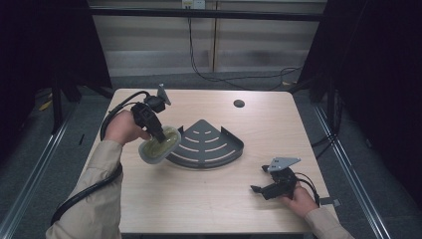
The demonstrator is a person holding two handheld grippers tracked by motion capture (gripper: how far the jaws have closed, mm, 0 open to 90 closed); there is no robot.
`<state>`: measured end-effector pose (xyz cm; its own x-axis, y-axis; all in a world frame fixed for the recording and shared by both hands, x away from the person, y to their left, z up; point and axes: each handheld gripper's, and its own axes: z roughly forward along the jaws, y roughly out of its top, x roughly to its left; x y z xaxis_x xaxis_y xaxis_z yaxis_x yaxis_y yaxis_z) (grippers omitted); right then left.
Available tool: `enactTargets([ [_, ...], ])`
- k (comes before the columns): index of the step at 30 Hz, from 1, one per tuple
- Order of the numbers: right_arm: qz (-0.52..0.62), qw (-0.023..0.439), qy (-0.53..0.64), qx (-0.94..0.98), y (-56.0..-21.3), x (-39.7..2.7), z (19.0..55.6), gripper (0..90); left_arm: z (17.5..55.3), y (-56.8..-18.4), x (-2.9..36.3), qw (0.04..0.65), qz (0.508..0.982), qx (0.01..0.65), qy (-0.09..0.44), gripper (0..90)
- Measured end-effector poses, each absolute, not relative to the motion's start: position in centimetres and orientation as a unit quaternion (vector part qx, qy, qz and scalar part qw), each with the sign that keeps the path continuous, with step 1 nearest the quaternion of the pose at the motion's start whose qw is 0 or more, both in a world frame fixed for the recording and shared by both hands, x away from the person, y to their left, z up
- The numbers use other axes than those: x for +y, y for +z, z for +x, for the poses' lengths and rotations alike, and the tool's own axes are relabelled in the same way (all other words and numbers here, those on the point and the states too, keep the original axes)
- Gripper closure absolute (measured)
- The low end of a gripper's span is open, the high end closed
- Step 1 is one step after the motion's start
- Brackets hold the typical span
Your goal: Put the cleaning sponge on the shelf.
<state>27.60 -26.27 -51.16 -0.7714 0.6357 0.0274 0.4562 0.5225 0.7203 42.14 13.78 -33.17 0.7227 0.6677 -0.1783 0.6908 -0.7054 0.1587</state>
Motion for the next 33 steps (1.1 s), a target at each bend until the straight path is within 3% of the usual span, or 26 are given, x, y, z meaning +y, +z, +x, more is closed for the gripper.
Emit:
enactTargets([
  [33,0.316,0.123,0.372,0.864,-51.1,-26.3,27.6,10.6,44.7,-33.9,10.7,0.111,0.923,0.364,-0.051,72.4],
])
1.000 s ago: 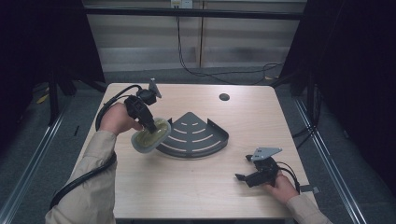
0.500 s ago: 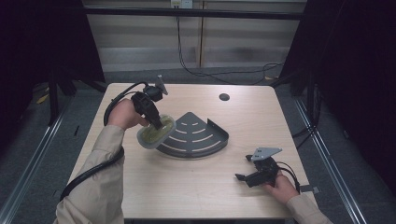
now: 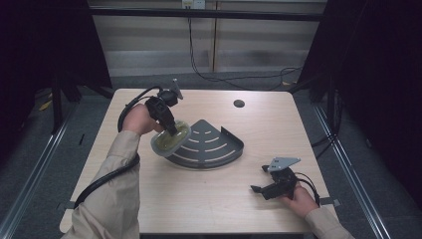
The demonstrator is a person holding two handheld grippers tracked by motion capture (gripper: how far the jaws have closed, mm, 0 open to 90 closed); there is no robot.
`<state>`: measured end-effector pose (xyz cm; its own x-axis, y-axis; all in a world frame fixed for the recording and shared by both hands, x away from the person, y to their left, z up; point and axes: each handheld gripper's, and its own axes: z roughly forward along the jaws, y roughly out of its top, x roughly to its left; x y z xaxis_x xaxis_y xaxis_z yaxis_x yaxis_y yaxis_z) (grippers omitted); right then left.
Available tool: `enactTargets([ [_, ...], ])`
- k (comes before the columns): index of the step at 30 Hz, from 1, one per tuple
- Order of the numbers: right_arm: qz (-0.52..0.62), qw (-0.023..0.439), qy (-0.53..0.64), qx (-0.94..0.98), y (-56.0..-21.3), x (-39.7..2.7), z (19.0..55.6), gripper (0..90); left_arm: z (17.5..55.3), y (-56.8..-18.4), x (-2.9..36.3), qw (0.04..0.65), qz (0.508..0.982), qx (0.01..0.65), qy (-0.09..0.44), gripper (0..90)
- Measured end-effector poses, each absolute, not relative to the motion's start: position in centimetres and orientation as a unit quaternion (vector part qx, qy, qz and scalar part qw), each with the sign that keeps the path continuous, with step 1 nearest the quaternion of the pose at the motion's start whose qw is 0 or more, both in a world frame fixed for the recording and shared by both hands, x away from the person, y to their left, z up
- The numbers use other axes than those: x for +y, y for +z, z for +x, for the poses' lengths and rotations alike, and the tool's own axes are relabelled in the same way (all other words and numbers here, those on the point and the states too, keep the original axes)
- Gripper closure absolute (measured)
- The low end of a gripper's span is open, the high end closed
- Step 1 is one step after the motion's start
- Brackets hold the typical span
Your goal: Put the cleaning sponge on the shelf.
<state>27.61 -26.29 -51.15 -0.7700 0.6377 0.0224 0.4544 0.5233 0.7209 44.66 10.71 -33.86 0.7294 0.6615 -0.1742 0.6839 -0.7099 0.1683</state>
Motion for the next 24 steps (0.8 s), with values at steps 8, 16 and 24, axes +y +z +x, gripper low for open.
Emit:
enactTargets([
  [8,0.317,0.121,0.372,0.864,-51.1,-26.3,27.6,10.6,45.2,-33.9,10.0,0.115,0.923,0.363,-0.053,72.3],
  [16,0.317,0.120,0.372,0.864,-51.1,-26.3,27.6,10.6,45.8,-34.0,9.5,0.119,0.923,0.361,-0.051,72.3],
  [24,0.317,0.123,0.372,0.864,-51.1,-26.3,27.6,10.6,46.3,-34.4,9.0,0.120,0.922,0.366,-0.046,72.2],
])
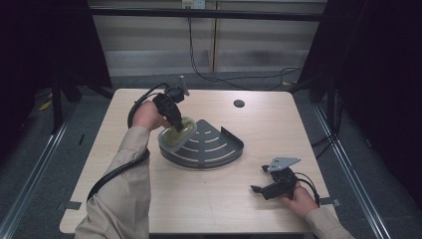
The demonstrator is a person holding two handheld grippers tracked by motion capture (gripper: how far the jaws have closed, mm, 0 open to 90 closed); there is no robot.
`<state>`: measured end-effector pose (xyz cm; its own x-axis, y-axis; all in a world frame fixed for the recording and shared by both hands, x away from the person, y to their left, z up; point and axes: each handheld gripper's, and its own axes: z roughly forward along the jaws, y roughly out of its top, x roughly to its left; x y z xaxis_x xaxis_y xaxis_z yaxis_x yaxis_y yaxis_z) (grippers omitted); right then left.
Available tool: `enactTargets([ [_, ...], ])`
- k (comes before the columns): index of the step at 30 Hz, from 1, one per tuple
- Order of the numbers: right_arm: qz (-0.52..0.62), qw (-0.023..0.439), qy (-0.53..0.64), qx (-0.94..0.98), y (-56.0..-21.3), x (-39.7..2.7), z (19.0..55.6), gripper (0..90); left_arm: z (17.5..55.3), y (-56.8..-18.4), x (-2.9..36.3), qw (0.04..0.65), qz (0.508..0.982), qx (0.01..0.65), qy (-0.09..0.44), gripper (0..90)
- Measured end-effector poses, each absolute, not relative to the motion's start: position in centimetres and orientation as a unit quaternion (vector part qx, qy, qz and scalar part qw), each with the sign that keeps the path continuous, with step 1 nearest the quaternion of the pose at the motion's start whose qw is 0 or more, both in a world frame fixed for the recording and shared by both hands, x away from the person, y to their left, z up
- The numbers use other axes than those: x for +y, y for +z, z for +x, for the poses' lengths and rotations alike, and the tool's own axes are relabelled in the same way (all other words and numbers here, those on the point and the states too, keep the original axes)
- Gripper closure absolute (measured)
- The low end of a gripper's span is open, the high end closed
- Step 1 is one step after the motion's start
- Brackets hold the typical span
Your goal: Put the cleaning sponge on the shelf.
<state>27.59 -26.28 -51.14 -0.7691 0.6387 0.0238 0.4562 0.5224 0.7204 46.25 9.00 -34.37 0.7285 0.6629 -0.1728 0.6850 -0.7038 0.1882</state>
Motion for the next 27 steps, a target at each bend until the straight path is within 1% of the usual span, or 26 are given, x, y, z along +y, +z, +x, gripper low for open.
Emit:
enactTargets([
  [27,0.317,0.123,0.372,0.864,-51.1,-26.3,27.6,10.6,47.1,-36.3,7.4,0.117,0.920,0.371,-0.047,72.2],
])
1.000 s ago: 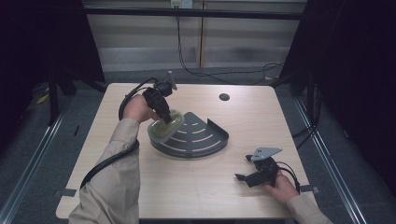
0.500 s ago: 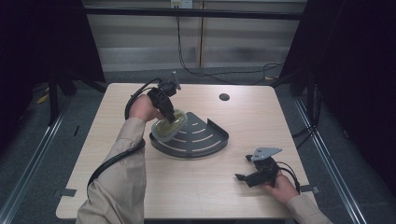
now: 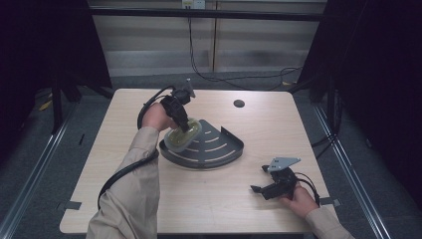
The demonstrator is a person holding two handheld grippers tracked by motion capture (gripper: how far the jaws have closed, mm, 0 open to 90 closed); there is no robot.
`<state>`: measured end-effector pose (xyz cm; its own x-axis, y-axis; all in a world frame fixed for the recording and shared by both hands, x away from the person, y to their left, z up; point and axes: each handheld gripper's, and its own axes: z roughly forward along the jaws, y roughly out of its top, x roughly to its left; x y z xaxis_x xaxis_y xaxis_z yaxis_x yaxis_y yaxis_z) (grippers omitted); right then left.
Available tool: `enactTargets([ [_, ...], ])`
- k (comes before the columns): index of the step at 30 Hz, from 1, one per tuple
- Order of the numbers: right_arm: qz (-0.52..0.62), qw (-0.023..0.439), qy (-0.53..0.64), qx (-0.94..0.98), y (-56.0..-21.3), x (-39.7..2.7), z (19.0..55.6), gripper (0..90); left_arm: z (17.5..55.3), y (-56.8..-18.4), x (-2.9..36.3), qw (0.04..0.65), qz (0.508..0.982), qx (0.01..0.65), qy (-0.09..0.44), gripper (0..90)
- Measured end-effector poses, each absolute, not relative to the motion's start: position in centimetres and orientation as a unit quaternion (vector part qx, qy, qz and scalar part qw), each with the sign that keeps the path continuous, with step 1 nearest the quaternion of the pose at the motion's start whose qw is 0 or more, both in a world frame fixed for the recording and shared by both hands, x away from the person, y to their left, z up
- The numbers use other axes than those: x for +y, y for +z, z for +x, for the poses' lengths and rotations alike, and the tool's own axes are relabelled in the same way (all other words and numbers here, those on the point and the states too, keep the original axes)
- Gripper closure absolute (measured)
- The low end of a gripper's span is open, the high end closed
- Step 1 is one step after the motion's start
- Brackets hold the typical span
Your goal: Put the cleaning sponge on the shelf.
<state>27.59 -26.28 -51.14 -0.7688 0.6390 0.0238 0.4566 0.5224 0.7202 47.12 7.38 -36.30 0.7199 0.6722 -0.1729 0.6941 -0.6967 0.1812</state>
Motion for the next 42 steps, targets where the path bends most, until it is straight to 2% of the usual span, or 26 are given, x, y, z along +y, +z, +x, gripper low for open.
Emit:
enactTargets([
  [42,0.317,0.123,0.373,0.863,-51.2,-26.3,27.6,10.6,47.6,-39.0,7.6,0.118,0.920,0.372,-0.046,72.2],
])
